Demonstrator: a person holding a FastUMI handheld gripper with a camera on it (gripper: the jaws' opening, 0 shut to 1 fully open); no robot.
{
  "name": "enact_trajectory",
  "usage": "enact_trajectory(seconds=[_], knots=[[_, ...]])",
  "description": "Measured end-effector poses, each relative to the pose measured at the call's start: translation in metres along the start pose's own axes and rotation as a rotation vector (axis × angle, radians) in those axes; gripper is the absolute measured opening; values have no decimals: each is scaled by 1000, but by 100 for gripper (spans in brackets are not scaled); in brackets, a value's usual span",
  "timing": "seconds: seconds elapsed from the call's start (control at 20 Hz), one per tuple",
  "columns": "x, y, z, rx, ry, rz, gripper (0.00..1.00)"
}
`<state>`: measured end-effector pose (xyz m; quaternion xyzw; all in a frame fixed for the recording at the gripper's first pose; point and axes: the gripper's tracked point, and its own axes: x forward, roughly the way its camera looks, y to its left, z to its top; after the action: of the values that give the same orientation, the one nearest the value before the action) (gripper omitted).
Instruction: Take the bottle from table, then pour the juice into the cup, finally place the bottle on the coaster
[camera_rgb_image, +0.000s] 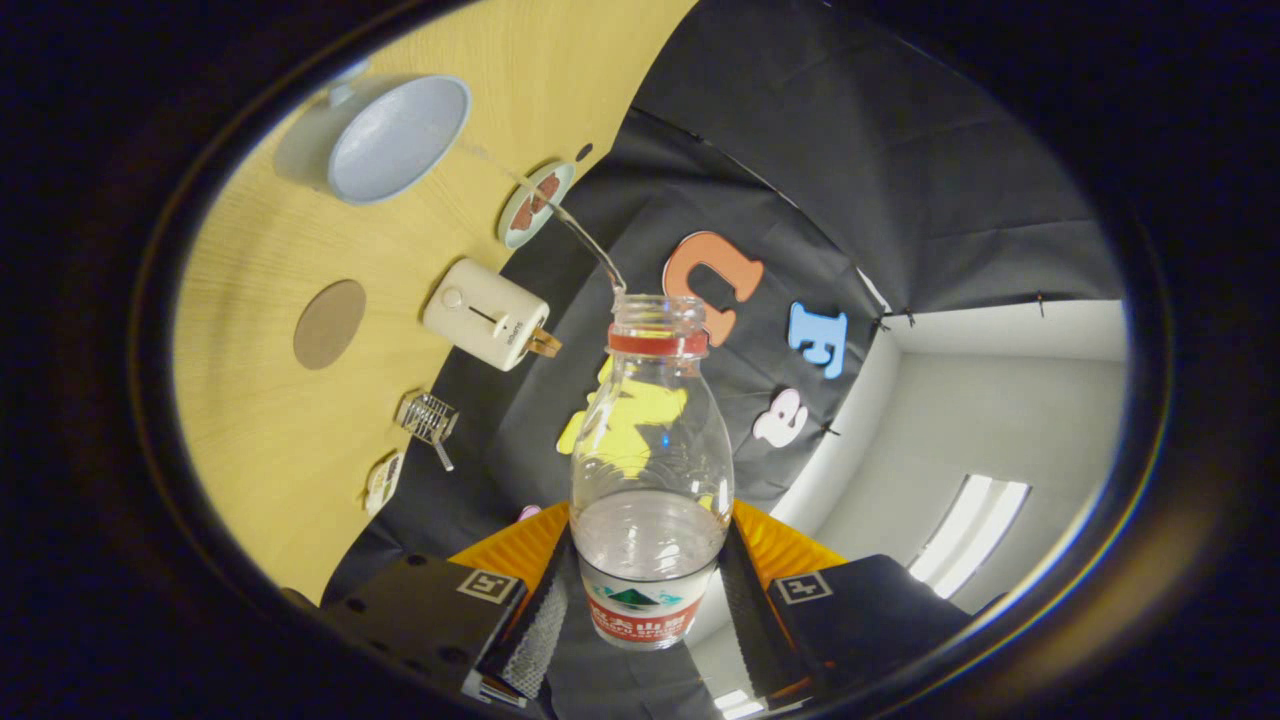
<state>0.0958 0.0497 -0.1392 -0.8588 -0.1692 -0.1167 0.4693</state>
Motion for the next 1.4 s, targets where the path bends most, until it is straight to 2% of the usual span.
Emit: enact_trajectory(seconds=[1.4], knots=[[-5, -4, 13, -57, -41, -51, 78]])
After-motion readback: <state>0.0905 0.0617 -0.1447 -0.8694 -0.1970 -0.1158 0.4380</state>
